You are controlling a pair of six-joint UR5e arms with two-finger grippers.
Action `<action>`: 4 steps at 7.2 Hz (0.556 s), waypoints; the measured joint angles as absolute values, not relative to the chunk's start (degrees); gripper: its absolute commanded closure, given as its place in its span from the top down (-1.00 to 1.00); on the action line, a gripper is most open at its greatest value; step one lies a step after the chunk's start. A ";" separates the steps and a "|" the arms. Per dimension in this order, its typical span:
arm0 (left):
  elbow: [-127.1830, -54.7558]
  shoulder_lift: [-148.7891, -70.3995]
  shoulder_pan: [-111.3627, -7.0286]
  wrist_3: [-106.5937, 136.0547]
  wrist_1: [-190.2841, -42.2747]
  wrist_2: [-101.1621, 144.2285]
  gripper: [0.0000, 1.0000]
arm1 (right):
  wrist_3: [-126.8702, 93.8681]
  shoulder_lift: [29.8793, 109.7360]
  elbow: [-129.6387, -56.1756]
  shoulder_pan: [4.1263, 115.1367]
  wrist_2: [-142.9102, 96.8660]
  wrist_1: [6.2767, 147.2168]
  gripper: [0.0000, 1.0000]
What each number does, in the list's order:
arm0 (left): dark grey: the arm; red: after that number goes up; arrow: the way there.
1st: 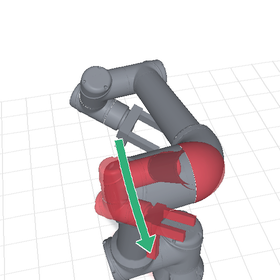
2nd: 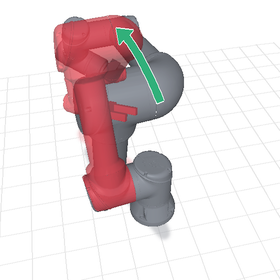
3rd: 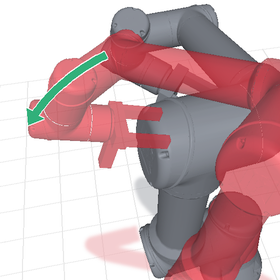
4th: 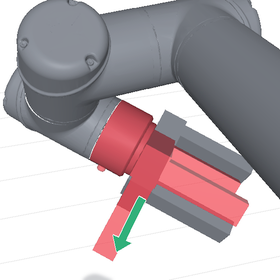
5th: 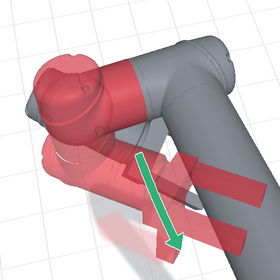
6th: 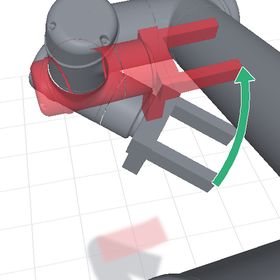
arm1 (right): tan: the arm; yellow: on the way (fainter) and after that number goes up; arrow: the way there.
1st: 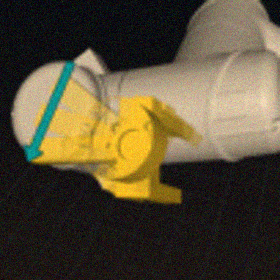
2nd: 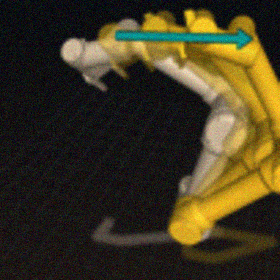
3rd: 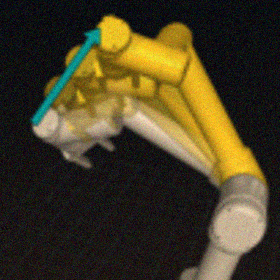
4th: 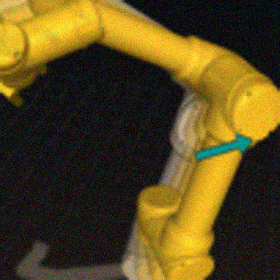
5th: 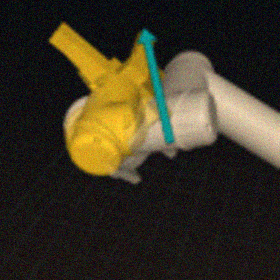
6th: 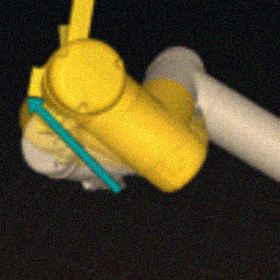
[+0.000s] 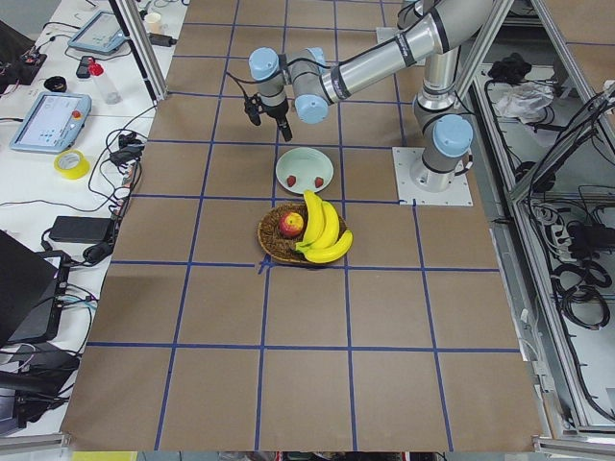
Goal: Collect all strawberries into plate
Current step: 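Move the left gripper to the last strawberry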
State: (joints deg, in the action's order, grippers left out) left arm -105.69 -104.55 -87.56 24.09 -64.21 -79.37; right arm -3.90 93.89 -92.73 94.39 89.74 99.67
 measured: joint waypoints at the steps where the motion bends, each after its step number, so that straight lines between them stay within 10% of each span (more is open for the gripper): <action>1: -105.73 -104.96 -90.91 30.87 -62.46 -78.20 1.00 | -3.86 93.89 -92.72 94.39 89.74 99.67 1.00; 4: -105.85 -108.26 -97.12 43.79 -59.60 -71.74 0.98 | -3.78 93.94 -92.73 94.39 89.74 99.59 1.00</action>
State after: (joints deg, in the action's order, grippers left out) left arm -105.85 -108.26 -97.12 43.79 -59.60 -71.74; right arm -3.78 93.94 -92.73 94.39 89.74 99.59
